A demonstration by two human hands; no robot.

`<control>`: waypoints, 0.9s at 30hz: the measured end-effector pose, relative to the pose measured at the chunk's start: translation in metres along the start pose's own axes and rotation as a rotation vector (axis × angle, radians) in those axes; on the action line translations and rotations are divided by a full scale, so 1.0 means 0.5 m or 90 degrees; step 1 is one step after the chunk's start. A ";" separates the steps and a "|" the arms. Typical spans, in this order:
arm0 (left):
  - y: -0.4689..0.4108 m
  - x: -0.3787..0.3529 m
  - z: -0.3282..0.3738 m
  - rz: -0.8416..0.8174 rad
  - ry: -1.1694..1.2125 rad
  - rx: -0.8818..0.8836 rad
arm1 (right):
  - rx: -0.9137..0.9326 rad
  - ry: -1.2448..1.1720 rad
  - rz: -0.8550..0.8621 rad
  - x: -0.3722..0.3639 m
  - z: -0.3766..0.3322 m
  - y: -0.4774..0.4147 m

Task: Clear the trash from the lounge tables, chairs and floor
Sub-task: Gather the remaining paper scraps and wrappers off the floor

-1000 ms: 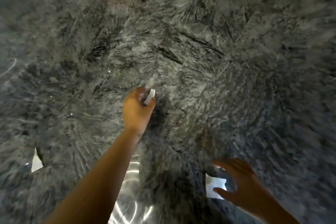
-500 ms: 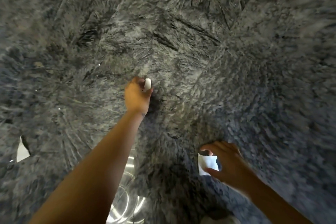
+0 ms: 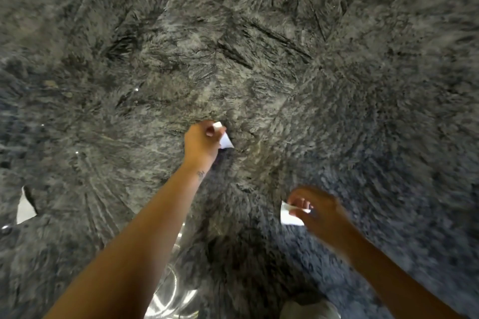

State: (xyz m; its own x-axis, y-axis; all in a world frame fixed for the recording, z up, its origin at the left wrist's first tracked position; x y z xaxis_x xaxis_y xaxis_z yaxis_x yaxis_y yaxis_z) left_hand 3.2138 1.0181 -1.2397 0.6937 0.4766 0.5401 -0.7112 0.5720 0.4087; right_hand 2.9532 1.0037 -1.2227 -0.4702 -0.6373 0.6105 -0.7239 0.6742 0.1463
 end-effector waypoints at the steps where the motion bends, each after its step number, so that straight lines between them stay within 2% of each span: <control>1: 0.019 -0.009 0.002 -0.033 0.025 0.002 | -0.011 -0.021 0.036 0.015 -0.010 -0.010; 6: 0.107 -0.042 0.012 -0.193 0.159 0.045 | -0.063 -0.166 0.144 0.053 -0.060 -0.086; 10: 0.146 -0.037 0.019 -0.246 0.208 0.074 | -0.075 -0.303 0.199 0.034 -0.097 -0.132; 13: 0.163 -0.014 0.014 -0.268 0.294 0.174 | -0.080 -0.302 0.213 0.009 -0.118 -0.146; 15: 0.177 0.012 0.005 -0.279 0.285 0.160 | -0.072 -0.282 0.210 -0.009 -0.138 -0.150; 19: 0.196 0.102 -0.008 -0.181 0.253 0.020 | -0.022 -0.264 0.155 -0.054 -0.213 -0.166; 27: 0.208 0.353 -0.101 0.004 0.353 0.030 | 0.053 -0.270 -0.081 -0.217 -0.450 -0.230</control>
State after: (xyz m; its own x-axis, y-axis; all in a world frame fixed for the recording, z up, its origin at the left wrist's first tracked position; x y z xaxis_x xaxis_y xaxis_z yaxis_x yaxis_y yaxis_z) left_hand 3.2680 1.1955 -1.1387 0.6364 0.7672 0.0796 -0.7112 0.5438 0.4456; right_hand 3.2009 1.0793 -1.1306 -0.5270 -0.8219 0.2161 -0.8198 0.5587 0.1259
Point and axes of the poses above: each hand's wrist, its own y-axis away from the middle knuckle, its own x-axis out of the back of the hand, z = x × y, the point moved 8 cm from there along -y, towards the middle knuckle, and after that the axes turned 6 degrees about x, right-handed, at the moved point
